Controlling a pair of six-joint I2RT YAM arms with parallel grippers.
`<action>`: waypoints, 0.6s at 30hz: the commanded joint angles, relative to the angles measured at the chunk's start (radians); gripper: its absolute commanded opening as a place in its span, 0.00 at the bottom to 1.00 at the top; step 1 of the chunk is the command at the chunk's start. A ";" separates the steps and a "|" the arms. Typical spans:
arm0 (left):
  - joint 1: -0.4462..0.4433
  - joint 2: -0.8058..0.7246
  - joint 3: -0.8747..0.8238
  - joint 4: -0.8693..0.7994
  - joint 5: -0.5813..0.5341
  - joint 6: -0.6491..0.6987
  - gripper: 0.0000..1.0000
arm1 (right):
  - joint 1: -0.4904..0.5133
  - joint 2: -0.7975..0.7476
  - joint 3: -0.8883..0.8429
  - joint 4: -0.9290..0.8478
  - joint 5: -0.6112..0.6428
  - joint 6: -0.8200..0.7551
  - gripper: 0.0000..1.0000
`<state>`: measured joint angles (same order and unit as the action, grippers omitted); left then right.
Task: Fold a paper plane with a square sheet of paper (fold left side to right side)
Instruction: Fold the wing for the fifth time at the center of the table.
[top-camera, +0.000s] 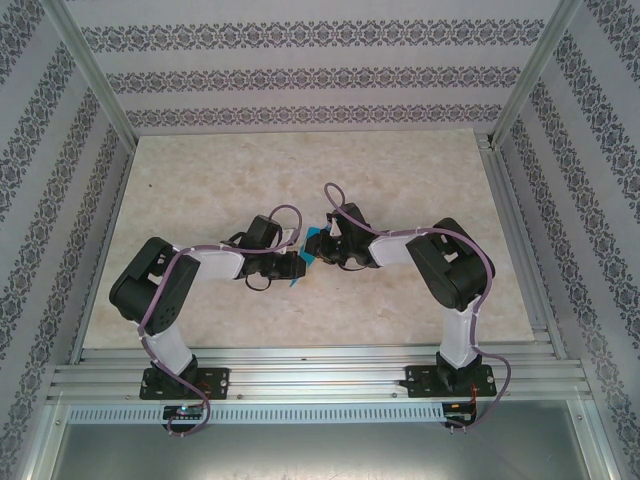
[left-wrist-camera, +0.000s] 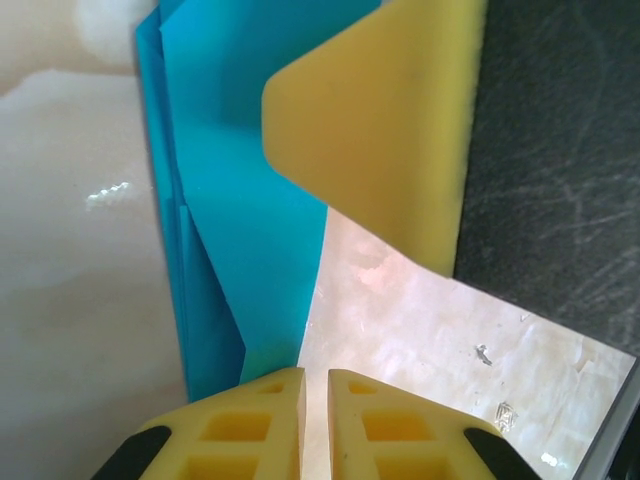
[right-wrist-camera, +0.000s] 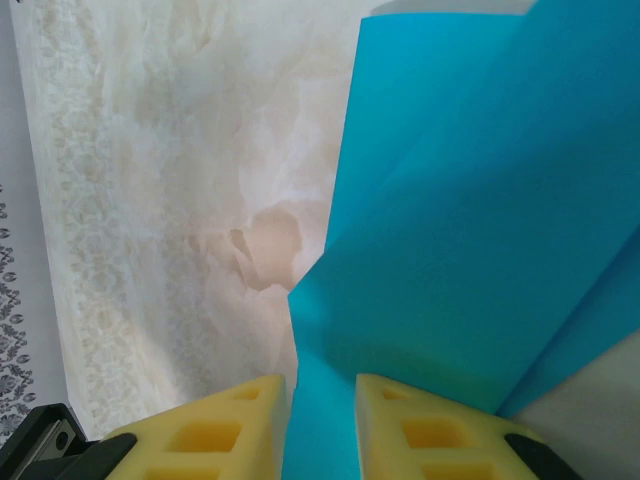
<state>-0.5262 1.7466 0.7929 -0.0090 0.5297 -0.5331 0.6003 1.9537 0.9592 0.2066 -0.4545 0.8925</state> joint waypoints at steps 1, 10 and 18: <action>-0.005 0.028 0.016 -0.037 -0.051 0.042 0.15 | 0.001 0.021 -0.013 -0.046 0.013 -0.015 0.26; 0.000 0.061 -0.039 -0.009 -0.086 0.034 0.11 | -0.039 -0.108 -0.031 -0.048 0.019 -0.048 0.27; 0.038 0.090 -0.108 0.124 -0.002 -0.025 0.06 | -0.012 -0.148 -0.023 -0.099 0.027 -0.069 0.16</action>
<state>-0.5037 1.7687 0.7341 0.1196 0.5602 -0.5396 0.5602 1.8072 0.9314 0.1276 -0.4408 0.8425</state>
